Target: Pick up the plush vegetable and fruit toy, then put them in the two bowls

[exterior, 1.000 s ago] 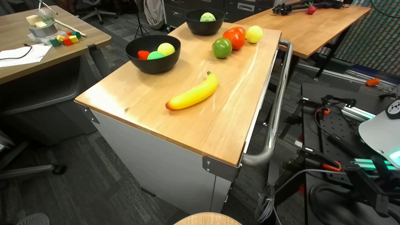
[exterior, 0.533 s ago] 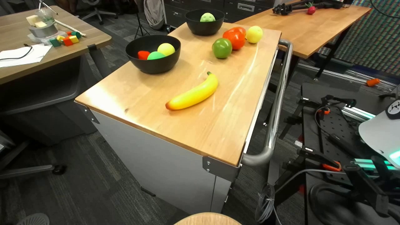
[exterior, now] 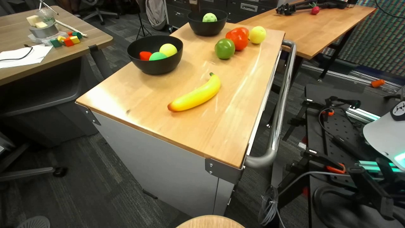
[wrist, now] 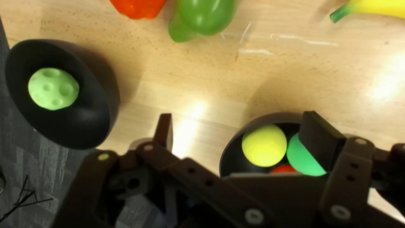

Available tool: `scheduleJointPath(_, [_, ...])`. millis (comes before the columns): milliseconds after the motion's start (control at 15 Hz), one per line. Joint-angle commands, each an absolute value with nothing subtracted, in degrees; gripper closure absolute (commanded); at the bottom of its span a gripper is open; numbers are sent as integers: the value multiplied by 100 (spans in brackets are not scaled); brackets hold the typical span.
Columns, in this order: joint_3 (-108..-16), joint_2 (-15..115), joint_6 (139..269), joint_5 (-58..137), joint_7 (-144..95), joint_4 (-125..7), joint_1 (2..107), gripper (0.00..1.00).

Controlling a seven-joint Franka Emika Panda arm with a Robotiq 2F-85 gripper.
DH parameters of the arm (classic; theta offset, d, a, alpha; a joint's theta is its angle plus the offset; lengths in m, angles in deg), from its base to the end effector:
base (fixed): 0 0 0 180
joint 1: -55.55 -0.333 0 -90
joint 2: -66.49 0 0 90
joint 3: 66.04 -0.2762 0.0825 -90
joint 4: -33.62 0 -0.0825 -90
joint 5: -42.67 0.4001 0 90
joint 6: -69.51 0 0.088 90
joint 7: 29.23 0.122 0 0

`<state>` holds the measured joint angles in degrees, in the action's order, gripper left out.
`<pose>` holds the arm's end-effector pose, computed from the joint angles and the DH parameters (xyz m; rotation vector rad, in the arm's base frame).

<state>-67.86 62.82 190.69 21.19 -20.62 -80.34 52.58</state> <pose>0.5898 0.0277 0.3782 2.8184 0.1679 0.1407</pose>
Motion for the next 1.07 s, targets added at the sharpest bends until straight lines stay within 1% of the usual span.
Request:
scheduleJointPath(0, [-6808, 7014, 19605, 1768, -1801, -9164, 5228, 0])
scheduleJointPath(267, [-6724, 7223, 20972, 1270, -1463, -10247, 5405, 0])
scheduleJointPath(467, [-6675, 7182, 21682, 741, -1089, -10776, 5564, 0])
scheduleJointPath(733, [-6608, 7129, 22135, -7, -610, -11035, 5759, 0])
scheduleJointPath(1000, [-6584, 6931, 22084, -619, -283, -10903, 5831, 0])
